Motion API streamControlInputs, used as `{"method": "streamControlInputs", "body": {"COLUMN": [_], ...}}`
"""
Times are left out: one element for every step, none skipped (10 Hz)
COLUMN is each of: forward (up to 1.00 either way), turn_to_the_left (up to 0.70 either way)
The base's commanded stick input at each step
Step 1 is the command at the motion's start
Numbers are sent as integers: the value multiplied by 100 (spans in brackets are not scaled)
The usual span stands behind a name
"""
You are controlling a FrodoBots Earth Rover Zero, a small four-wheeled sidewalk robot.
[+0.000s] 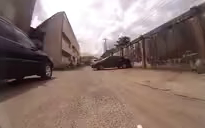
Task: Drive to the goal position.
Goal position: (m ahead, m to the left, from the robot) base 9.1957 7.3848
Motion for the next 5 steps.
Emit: {"method": "streamControlInputs", "body": {"forward": [50, 50, 50, 50, 50], "turn_to_the_left": [0, 0, 0, 0, 0]}}
